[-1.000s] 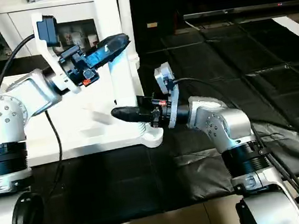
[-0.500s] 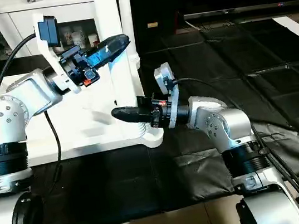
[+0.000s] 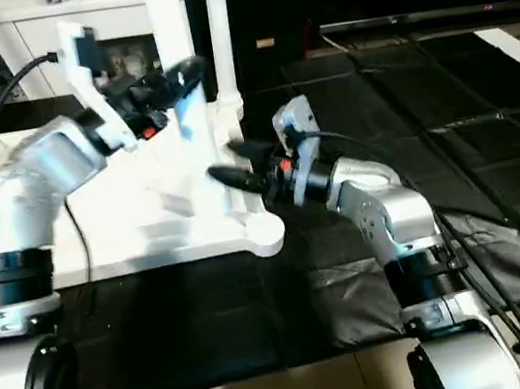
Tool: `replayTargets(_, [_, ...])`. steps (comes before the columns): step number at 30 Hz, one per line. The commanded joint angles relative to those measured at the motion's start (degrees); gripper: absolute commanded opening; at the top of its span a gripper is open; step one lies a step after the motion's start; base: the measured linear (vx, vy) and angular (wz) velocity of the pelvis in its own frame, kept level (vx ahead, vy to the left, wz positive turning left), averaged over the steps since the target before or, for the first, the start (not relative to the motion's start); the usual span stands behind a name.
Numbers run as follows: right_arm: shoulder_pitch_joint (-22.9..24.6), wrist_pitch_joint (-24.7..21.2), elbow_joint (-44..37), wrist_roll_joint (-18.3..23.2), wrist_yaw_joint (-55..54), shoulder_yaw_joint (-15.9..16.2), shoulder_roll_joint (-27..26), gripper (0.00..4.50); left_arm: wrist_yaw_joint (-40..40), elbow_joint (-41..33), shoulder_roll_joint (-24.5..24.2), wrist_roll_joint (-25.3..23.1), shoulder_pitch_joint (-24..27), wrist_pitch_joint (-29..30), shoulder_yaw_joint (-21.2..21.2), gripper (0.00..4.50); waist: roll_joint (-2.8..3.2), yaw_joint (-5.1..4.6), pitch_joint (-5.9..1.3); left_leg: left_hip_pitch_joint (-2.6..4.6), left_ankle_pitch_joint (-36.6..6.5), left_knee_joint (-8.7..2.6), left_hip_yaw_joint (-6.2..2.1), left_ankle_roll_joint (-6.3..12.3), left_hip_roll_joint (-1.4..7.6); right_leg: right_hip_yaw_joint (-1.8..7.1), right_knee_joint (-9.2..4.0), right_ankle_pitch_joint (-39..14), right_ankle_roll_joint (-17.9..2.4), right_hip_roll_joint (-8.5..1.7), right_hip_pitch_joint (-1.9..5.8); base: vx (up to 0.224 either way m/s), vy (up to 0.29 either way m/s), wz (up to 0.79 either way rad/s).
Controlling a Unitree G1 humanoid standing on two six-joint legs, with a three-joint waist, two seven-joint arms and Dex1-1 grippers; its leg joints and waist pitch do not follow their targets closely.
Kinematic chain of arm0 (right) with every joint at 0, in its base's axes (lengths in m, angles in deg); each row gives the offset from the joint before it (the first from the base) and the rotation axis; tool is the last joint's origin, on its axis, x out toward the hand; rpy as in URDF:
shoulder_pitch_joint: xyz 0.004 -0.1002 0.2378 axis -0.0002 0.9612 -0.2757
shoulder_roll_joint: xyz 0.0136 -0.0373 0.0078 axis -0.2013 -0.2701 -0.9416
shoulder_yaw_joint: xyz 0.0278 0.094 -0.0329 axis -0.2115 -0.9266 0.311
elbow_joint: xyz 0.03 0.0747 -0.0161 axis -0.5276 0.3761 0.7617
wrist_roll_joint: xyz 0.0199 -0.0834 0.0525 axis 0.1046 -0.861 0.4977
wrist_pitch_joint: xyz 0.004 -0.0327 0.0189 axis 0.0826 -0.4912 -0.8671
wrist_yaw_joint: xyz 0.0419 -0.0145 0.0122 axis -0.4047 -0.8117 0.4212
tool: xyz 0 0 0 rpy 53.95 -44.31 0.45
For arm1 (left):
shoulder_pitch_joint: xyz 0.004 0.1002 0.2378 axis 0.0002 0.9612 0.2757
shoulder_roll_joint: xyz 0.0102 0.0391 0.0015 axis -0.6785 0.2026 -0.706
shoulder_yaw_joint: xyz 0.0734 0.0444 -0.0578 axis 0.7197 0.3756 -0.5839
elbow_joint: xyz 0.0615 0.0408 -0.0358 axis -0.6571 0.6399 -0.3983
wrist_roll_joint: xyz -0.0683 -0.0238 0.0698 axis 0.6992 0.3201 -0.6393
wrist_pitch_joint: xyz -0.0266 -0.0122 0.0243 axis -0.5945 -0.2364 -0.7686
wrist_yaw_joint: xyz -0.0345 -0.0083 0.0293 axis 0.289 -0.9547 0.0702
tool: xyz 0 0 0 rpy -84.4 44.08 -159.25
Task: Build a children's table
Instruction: Pick table leg
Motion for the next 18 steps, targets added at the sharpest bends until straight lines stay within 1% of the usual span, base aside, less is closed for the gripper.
replayTargets(1, [0.1,1.9,-1.3,-0.7,-1.3,-1.5,-0.2,3.67,1.1,-2.5,0.3,-1.1,-0.6,-0.8,1.0,1.82,-0.37,-0.03,-5.89,0.42,-3.6,-3.70,-0.82,1.35,2.19,4.63,-3.97,-18.6,0.0,-5.00,4.19,0.000,0.000,0.00])
replayTargets(2, [-0.2,2.4,-0.8,-0.9,-1.3,-1.7,-0.2,3.72,1.3,-2.8,0.6,-1.1,-0.6,-0.7,1.3,1.82,-0.53,-0.06,-5.87,0.37,-4.0,-3.70,-0.76,1.49,2.12,4.59,-4.06,-19.1,0.1,-5.00,4.24,0.000,0.000,0.00])
replayTargets(4, [-1.1,3.7,1.1,-2.1,-1.1,-1.1,0.3,3.75,1.2,-3.4,1.2,-1.6,-0.7,-0.9,2.4,1.82,-0.49,-0.07,-5.86,0.34,-3.9,-3.67,-0.79,1.62,2.17,4.59,-4.03,-19.2,0.1,-4.96,4.20,0.000,0.000,0.00])
replayTargets(5, [-1.2,3.2,1.2,-1.4,-0.3,-1.1,0.4,3.75,1.1,-3.5,1.3,-2.0,-0.7,-1.2,2.8,1.82,-0.46,-0.09,-5.83,0.39,-3.9,-3.67,-0.77,1.86,2.13,4.57,-4.12,-19.1,0.0,-4.86,4.16,0.000,0.000,0.00])
replayTargets(6, [-1.4,1.8,1.2,-0.2,0.6,-1.4,0.5,3.75,0.9,-3.6,1.3,-2.4,-0.6,-1.5,3.1,1.82,-0.43,-0.15,-5.83,0.36,-3.9,-3.65,-0.78,1.97,2.13,4.58,-4.03,-18.9,0.0,-4.85,4.20,0.000,0.000,0.00])
replayTargets(7, [-1.4,1.8,1.2,-0.2,0.6,-1.4,0.5,3.75,0.9,-3.6,1.3,-2.4,-0.6,-1.5,3.1,1.82,-0.45,-0.14,-5.84,0.33,-3.8,-3.63,-0.81,2.24,2.14,4.58,-4.02,-18.7,0.0,-4.84,4.24,0.000,0.000,0.00])
replayTargets(8, [-1.9,-1.6,1.2,2.1,1.8,-2.1,0.6,3.75,0.7,-3.6,1.4,-2.7,-0.5,-1.8,3.5,1.82,-0.40,-0.17,-5.86,0.37,-3.8,-3.64,-0.80,2.45,2.09,4.54,-4.04,-18.6,-0.1,-4.76,4.27,0.000,0.000,0.00])
replayTargets(9, [-2.1,-3.7,1.2,2.9,2.1,-2.1,0.9,3.75,0.7,-3.6,1.5,-2.7,-0.5,-1.8,3.6,1.82,-0.41,-0.19,-5.89,0.43,-3.8,-3.65,-0.88,2.75,2.21,4.56,-4.02,-18.3,-0.4,-4.72,4.27,0.000,0.000,0.00])
replayTargets(10, [-2.4,-5.0,1.4,3.3,2.7,-2.0,1.2,3.75,0.7,-3.6,1.6,-2.7,-0.5,-1.9,3.7,1.82,-0.60,-0.23,-5.91,0.33,-3.6,-3.61,-0.86,2.82,2.21,4.55,-3.95,-18.0,-0.5,-4.68,4.28,0.000,0.000,0.00])
replayTargets(11, [-2.4,-5.3,1.5,3.3,3.0,-1.8,1.3,3.75,0.7,-3.7,1.7,-2.8,-0.5,-1.9,3.7,1.82,-0.50,-0.15,-5.93,0.38,-3.4,-3.60,-0.87,2.86,2.27,4.58,-3.90,-17.7,-0.8,-4.82,4.26,0.000,0.000,0.00])
replayTargets(13, [-2.9,-6.8,2.3,3.5,5.2,-0.7,2.2,3.75,0.7,-3.8,1.8,-2.9,-0.5,-2.0,4.0,1.82,-0.89,-0.14,-5.89,0.27,-3.4,-3.57,-0.76,2.81,2.17,4.60,-3.95,-18.1,-0.6,-4.80,4.32,0.000,0.000,0.00])
replayTargets(14, [-3.5,-7.9,3.4,4.2,6.6,-0.7,2.0,3.75,0.5,-4.3,1.9,-2.8,-0.4,-1.9,4.3,1.82,-0.79,-0.03,-5.89,0.27,-3.3,-3.56,-0.74,2.77,2.15,4.62,-3.94,-18.3,-0.5,-4.86,4.27,0.000,0.000,0.00])
replayTargets(15, [-3.8,-8.0,3.8,4.3,7.0,-0.7,1.9,3.75,0.5,-4.5,2.0,-2.9,-0.4,-1.8,4.4,1.82,-0.88,-0.06,-5.93,0.26,-3.2,-3.54,-0.72,2.89,2.11,4.57,-3.95,-18.5,-0.6,-4.84,4.28,0.000,0.000,0.00])
replayTargets(18, [-4.8,-7.1,5.3,3.0,7.8,0.1,1.7,3.75,0.3,-5.2,2.3,-2.9,-0.2,-1.5,4.9,1.82,-0.81,-0.02,-5.90,0.18,-3.1,-3.50,-0.70,2.75,2.09,4.52,-3.99,-18.9,-0.6,-4.90,4.27,0.000,0.000,0.00])
